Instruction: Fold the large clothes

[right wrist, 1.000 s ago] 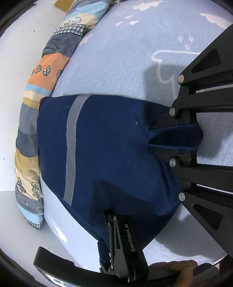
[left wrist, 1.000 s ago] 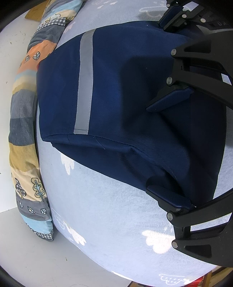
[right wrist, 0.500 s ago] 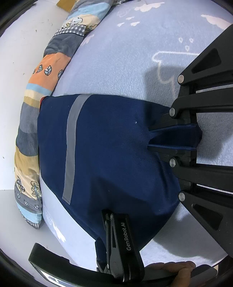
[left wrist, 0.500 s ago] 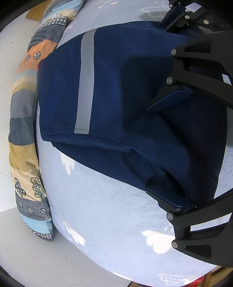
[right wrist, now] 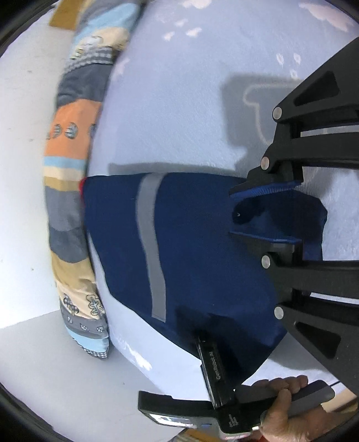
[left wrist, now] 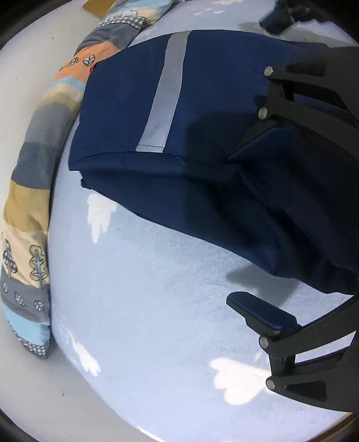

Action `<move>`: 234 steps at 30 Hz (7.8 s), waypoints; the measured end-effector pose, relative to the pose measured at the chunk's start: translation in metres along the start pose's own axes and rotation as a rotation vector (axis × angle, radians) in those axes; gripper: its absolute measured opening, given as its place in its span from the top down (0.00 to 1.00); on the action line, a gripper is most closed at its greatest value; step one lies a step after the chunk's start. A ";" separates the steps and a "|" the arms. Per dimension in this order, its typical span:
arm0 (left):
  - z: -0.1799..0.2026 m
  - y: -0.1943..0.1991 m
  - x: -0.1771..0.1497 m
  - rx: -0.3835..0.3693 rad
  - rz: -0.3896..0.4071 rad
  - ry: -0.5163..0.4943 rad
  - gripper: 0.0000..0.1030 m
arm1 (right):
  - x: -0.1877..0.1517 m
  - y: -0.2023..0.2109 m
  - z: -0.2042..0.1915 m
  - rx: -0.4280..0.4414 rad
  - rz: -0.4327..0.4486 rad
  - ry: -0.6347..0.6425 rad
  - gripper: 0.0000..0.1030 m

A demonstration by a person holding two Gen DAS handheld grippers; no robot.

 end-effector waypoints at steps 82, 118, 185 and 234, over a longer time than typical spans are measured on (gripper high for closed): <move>0.129 0.093 -0.173 -0.446 -0.149 -0.035 0.30 | -0.111 0.095 0.120 0.105 -0.203 -0.226 0.40; 0.135 0.145 -0.251 -0.009 0.254 -0.507 0.02 | -0.205 0.162 0.064 -0.128 -0.054 -0.056 0.74; 0.151 0.122 -0.215 -0.197 0.089 -0.449 0.00 | -0.109 0.099 0.124 -0.029 -0.114 -0.263 0.48; 0.096 0.233 -0.265 0.005 0.288 -0.372 0.00 | -0.201 0.271 0.048 -0.293 0.310 0.044 0.03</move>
Point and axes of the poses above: each gripper's, at about its wrist camera, not at the fingertips, and y roughly against the way its jaws point, z to its right, x to its top, the point moved 7 cm from there along -y, roughly the way its jaws point, and after that the axes turned 2 degrees about -z, right-handed, at the moved point
